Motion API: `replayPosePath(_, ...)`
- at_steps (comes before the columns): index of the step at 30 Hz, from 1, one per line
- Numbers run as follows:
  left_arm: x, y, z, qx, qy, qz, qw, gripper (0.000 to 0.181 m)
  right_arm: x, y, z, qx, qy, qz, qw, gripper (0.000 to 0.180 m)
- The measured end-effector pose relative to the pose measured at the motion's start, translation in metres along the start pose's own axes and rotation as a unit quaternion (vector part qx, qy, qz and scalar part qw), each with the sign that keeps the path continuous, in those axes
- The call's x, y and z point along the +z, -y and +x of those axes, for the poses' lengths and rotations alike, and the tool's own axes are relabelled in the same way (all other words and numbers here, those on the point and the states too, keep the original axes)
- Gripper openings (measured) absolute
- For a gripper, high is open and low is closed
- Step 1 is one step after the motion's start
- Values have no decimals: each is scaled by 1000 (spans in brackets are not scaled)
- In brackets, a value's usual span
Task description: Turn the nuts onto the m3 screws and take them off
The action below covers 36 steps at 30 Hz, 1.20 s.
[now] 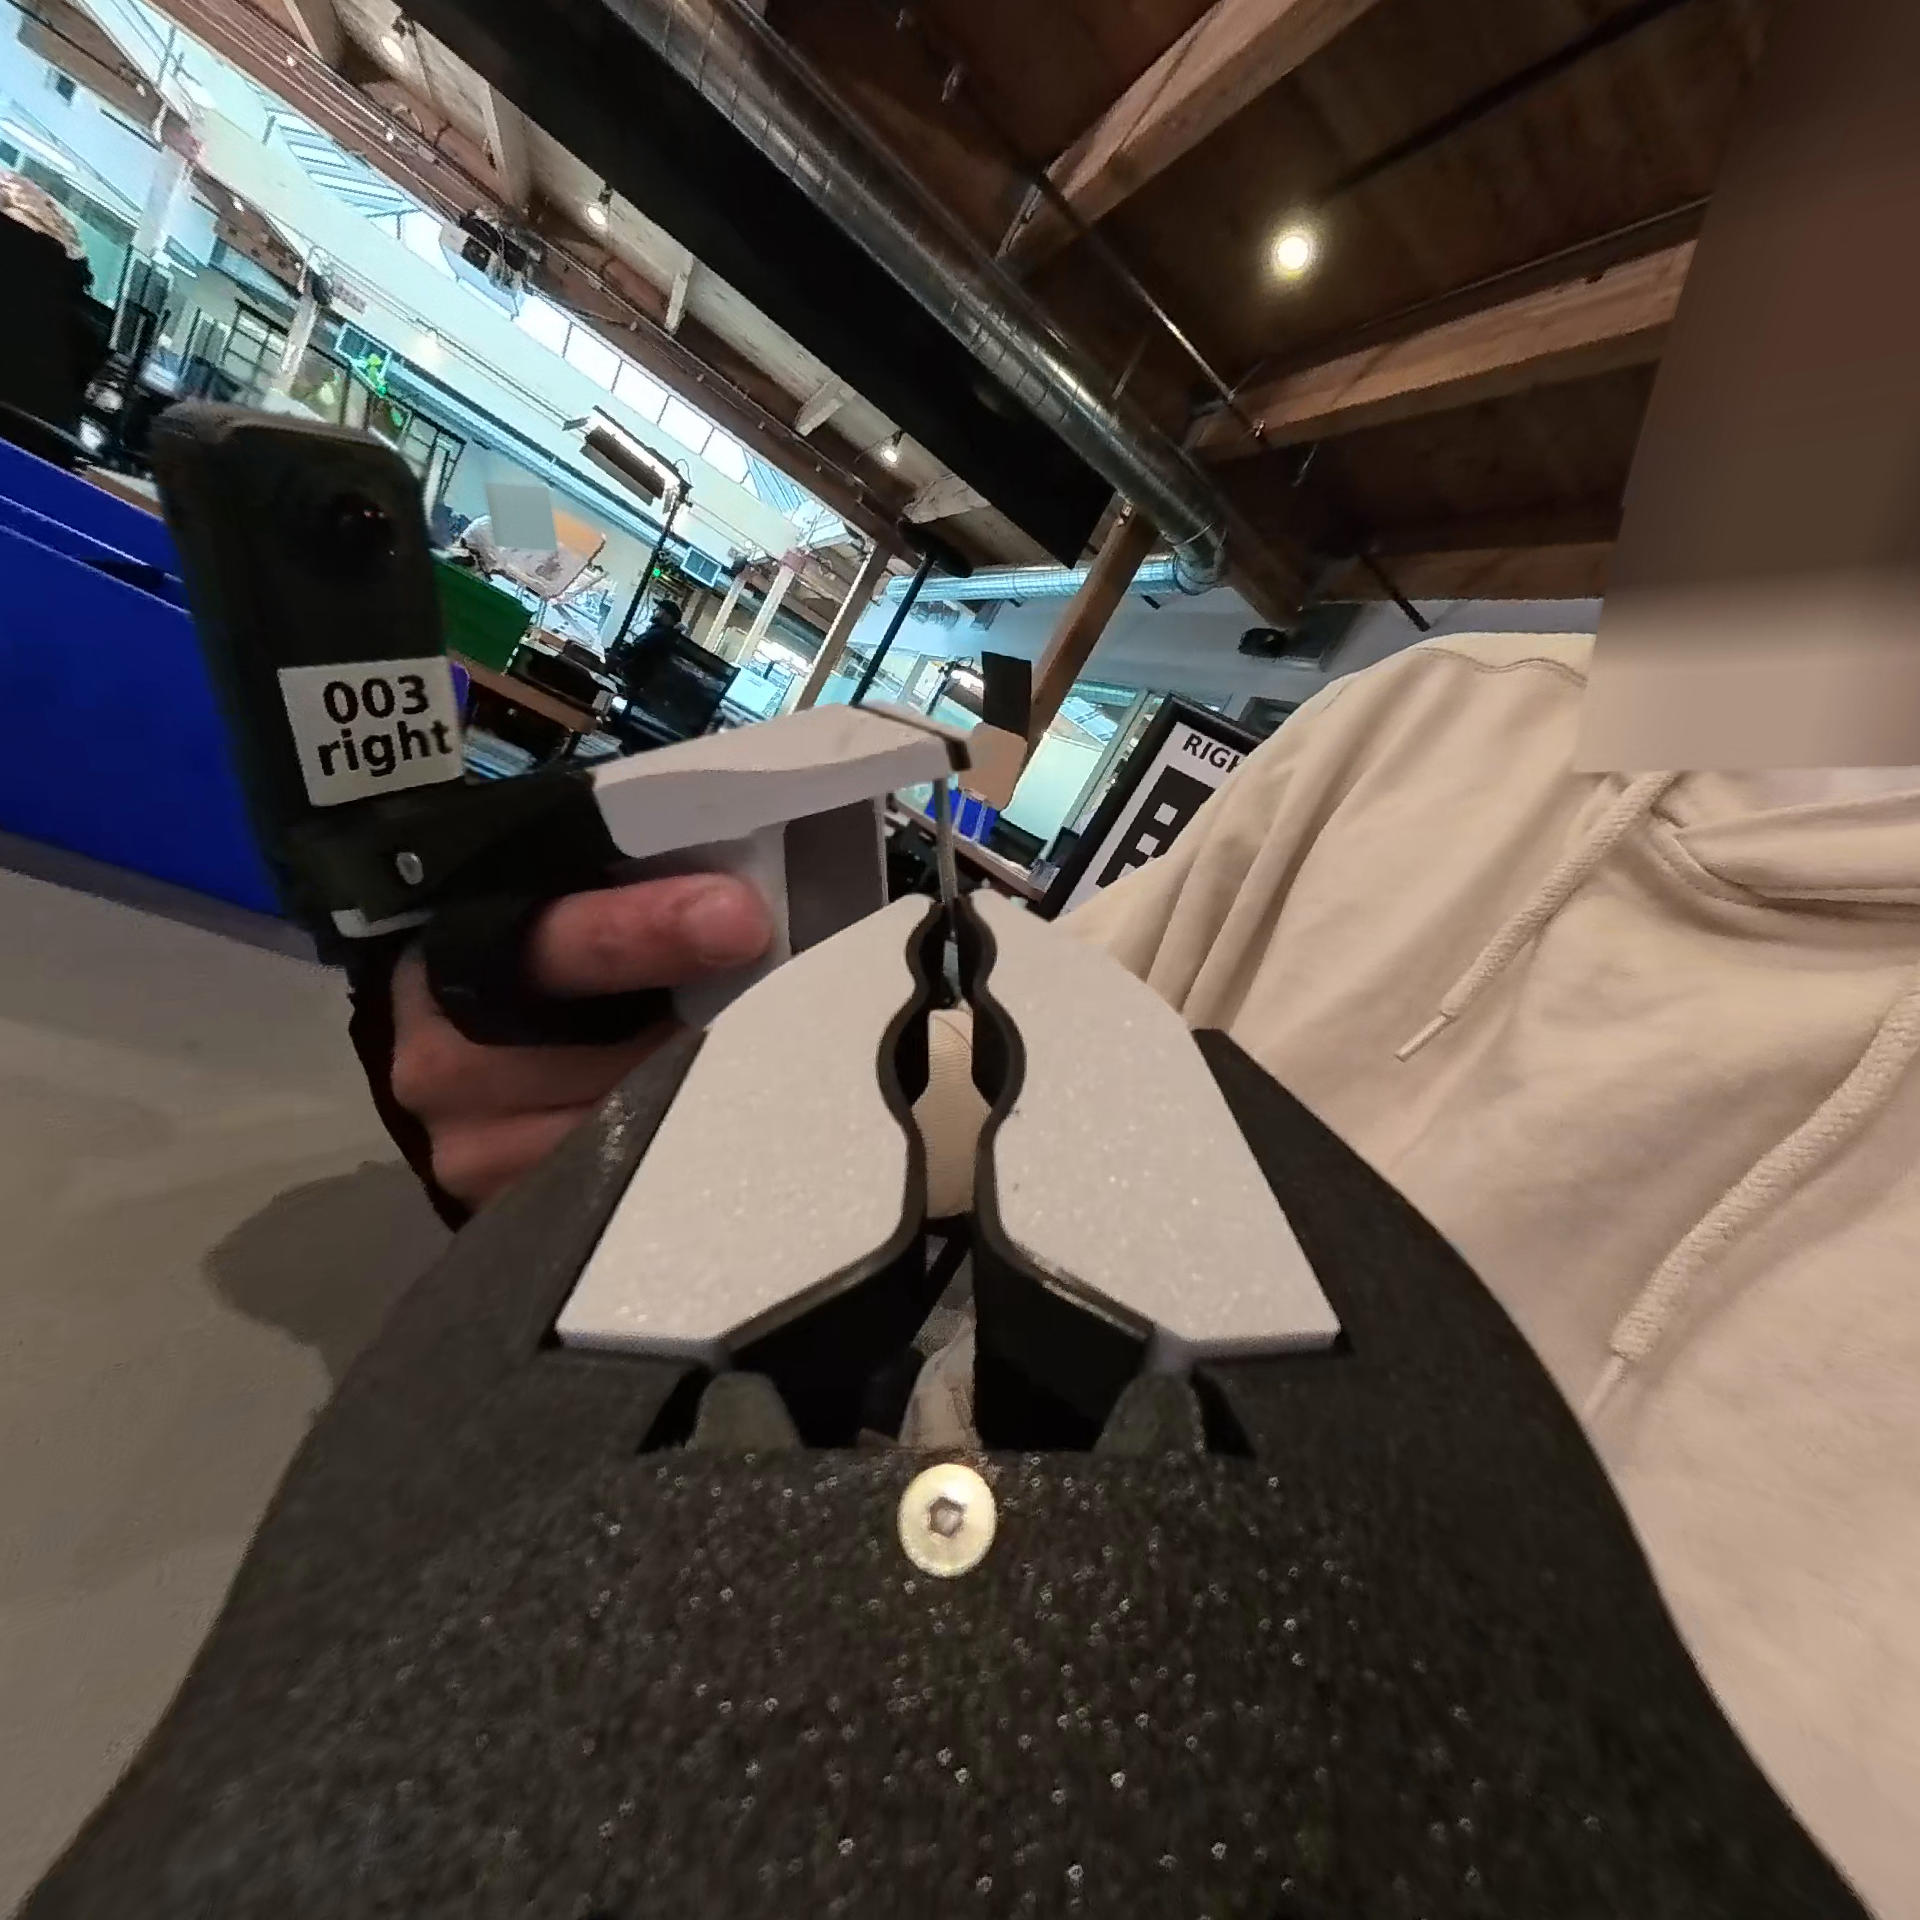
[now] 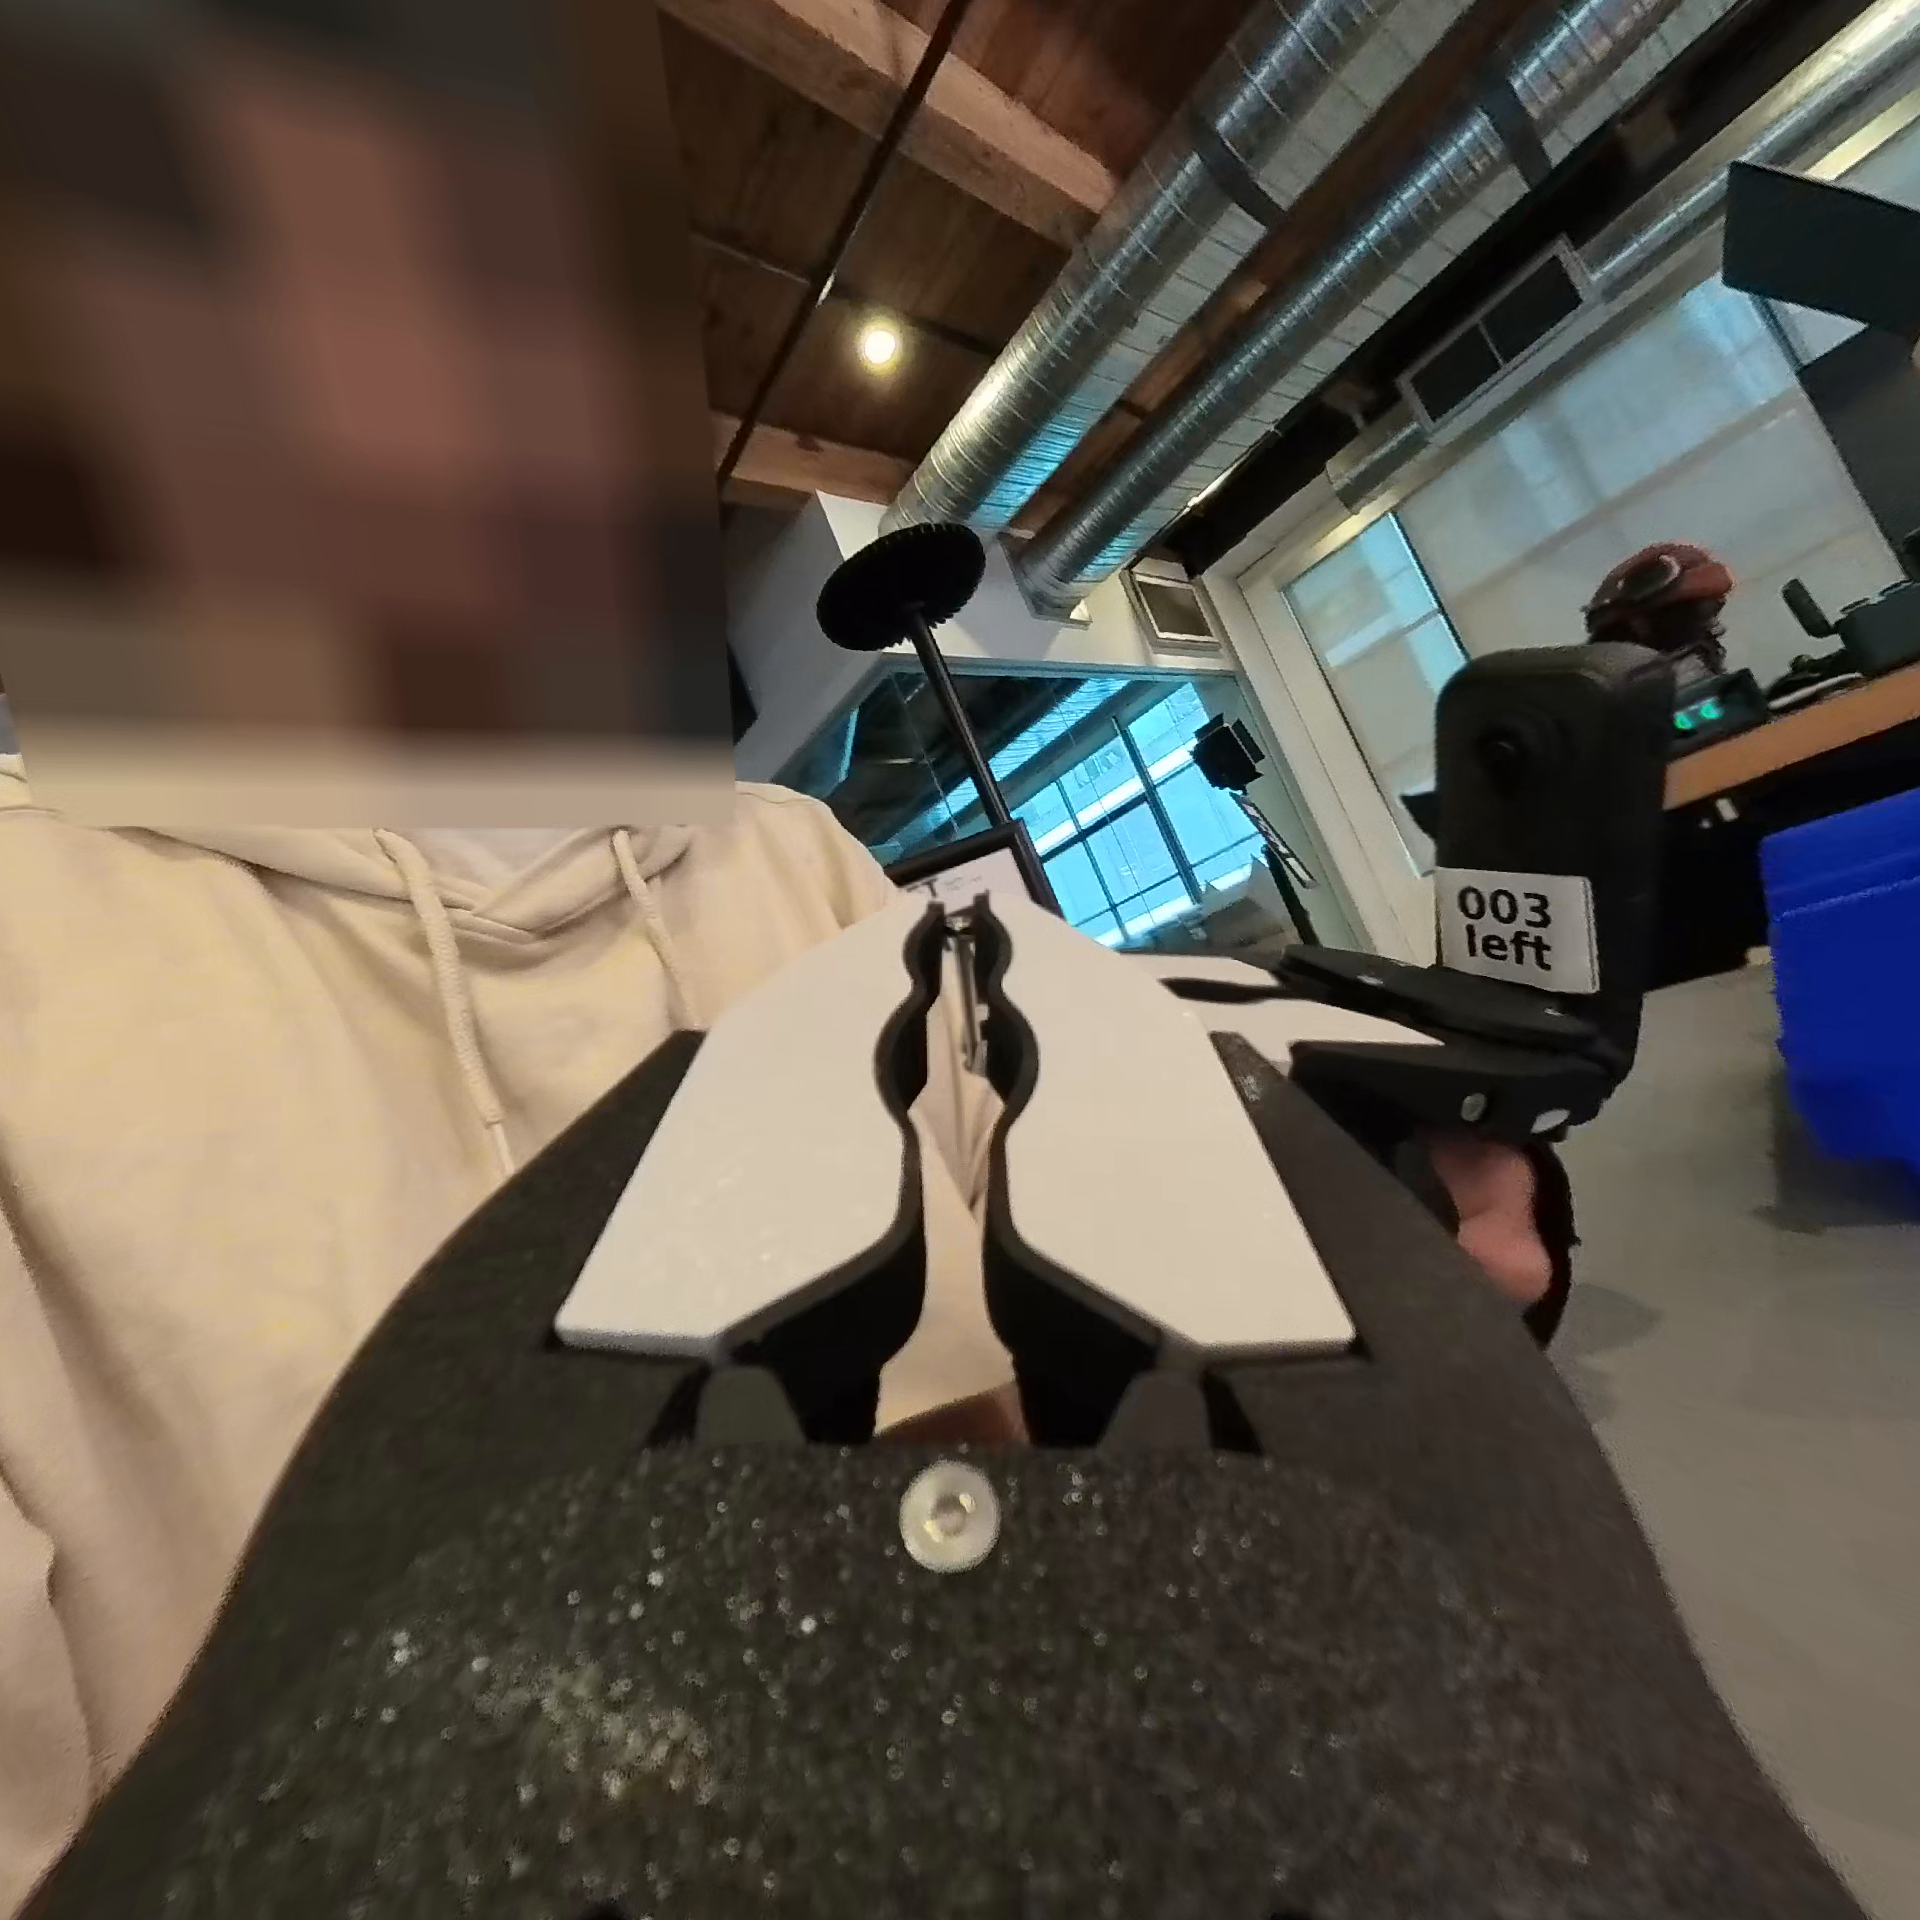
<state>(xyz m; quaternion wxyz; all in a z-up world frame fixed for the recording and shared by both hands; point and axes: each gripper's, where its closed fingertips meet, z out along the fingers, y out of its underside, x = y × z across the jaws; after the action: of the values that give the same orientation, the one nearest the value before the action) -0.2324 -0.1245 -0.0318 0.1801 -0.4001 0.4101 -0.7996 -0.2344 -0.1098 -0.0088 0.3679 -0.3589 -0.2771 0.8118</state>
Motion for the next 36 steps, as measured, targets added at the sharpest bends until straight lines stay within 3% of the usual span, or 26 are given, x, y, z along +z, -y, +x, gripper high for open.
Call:
replayPosePath(3,-1,1,-4,0,11,4,1000,1,-2,2,8,2,-19,14,1000,6)
replayPosePath(6,-9,7,-12,6,36,16,999,1,-9,5,19,-8,-72,13,997,26)
replayPosePath(9,-20,12,-29,37,110,13,993,1,-23,8,35,-41,-178,3,983,35)
replayPosePath(12,-36,10,-58,98,235,-26,967,1,-45,16,60,-115,-354,-9,928,29)
replayPosePath(15,-50,11,-75,152,319,-51,934,1,-57,14,70,-172,-471,-55,863,28)
replayPosePath(18,-52,10,-78,180,344,-66,919,2,-58,12,74,-196,-526,-83,823,25)
replayPosePath(21,-50,9,-79,193,351,-73,914,2,-54,9,77,-205,-541,-101,809,19)
replayPosePath(23,-48,8,-79,194,350,-75,913,2,-53,8,78,-218,-547,-111,801,6)
replayPosePath(27,-46,7,-74,193,336,-81,918,2,-46,6,76,-213,-526,-113,815,5)
replayPosePath(30,-38,7,-60,158,275,-63,946,2,-34,5,65,-187,-457,-99,864,5)
replayPosePath(36,-20,-2,-27,102,145,-64,982,2,-14,-7,30,-88,-231,-105,963,5)
